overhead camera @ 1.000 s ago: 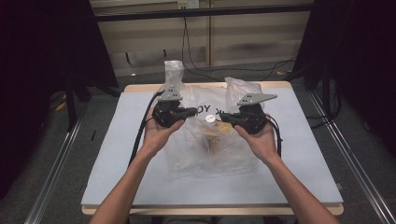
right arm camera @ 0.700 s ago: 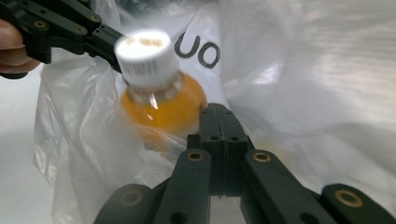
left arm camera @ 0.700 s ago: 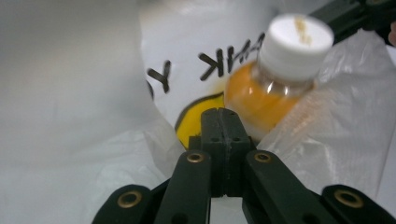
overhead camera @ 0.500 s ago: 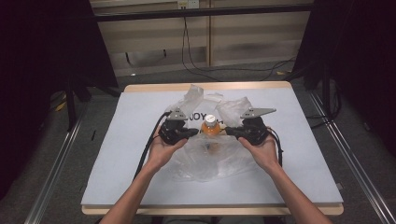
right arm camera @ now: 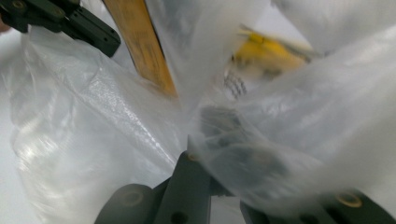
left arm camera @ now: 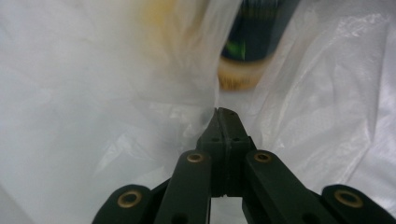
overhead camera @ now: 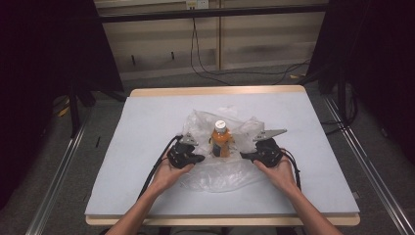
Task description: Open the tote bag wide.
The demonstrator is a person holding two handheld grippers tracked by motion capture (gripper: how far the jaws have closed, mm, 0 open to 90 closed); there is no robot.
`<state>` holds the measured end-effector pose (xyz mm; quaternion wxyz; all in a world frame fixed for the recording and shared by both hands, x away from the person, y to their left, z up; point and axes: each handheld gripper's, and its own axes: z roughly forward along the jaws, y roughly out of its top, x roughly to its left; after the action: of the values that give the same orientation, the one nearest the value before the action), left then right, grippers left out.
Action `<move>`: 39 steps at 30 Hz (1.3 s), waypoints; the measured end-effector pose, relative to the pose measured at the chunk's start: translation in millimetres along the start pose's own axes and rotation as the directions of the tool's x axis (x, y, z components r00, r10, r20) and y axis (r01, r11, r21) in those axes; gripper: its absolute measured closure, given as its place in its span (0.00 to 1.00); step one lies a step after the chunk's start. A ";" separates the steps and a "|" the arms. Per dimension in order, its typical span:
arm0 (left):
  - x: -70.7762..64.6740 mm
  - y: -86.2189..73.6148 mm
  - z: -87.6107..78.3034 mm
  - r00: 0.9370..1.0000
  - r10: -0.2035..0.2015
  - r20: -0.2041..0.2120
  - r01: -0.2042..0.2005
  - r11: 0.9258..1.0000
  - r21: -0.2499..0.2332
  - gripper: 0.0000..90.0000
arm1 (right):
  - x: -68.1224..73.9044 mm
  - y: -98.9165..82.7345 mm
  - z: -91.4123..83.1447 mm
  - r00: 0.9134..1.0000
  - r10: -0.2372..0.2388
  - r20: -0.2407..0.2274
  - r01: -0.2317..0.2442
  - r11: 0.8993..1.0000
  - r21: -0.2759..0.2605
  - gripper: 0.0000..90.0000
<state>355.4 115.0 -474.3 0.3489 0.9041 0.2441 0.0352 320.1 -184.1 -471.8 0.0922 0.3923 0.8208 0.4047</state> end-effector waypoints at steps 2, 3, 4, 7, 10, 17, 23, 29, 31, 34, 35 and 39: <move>-0.2 -1.9 -0.3 1.000 -0.012 0.014 0.012 1.000 -0.013 1.00 | 0.3 -4.0 3.1 1.000 0.005 0.004 -0.005 1.000 0.021 1.00; -0.4 -3.0 -1.5 1.000 -0.007 0.013 0.007 1.000 -0.014 1.00 | 0.3 -4.0 3.1 1.000 0.005 0.004 -0.005 1.000 0.021 1.00; -2.6 -7.2 -5.2 1.000 0.008 0.014 -0.008 1.000 -0.010 1.00 | 0.5 -6.9 4.1 1.000 -0.001 0.003 0.001 0.999 0.032 1.00; -3.2 -14.9 -11.7 1.000 0.008 0.021 -0.008 1.000 -0.010 1.00 | -0.6 -12.7 3.3 1.000 -0.006 0.013 0.005 0.998 0.058 1.00; -2.7 -19.0 -14.8 0.999 0.001 0.034 0.000 1.000 -0.017 1.00 | -3.8 -16.6 -4.6 1.000 -0.003 0.029 0.001 0.998 0.068 1.00; -10.5 -20.4 -30.2 0.999 0.015 0.047 -0.011 0.996 -0.086 1.00 | -2.6 -17.0 -22.7 1.000 0.009 0.008 -0.009 1.000 -0.004 1.00; -19.6 -11.6 -48.0 0.998 0.030 0.061 -0.020 0.987 -0.162 1.00 | 7.0 -5.2 -39.3 1.000 -0.008 -0.025 0.006 0.996 -0.084 1.00; -29.7 -1.6 -68.3 0.995 0.077 0.067 -0.061 0.974 -0.216 1.00 | 14.3 10.3 -64.8 0.999 -0.021 -0.029 0.015 0.985 -0.169 1.00; -30.3 4.5 -74.7 0.994 0.082 0.069 -0.062 0.965 -0.253 1.00 | 16.1 18.5 -69.9 0.999 -0.030 -0.025 0.025 0.982 -0.187 1.00; -27.8 18.9 -83.0 0.994 0.096 0.051 -0.077 0.954 -0.291 1.00 | 17.6 28.0 -73.2 0.999 -0.040 -0.025 0.034 0.978 -0.204 1.00; -27.3 24.7 -85.3 0.994 0.097 0.050 -0.077 0.949 -0.305 1.00 | 18.5 33.0 -74.4 0.999 -0.046 -0.024 0.040 0.977 -0.209 1.00; -24.7 58.0 -97.1 0.991 0.136 0.013 -0.123 0.931 -0.343 1.00 | 25.1 60.3 -77.0 0.996 -0.084 -0.032 0.073 0.967 -0.244 1.00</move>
<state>335.1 126.2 -360.9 0.5018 0.8444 0.1678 0.0836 301.3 -189.6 -372.7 0.1382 0.3366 0.7818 0.5064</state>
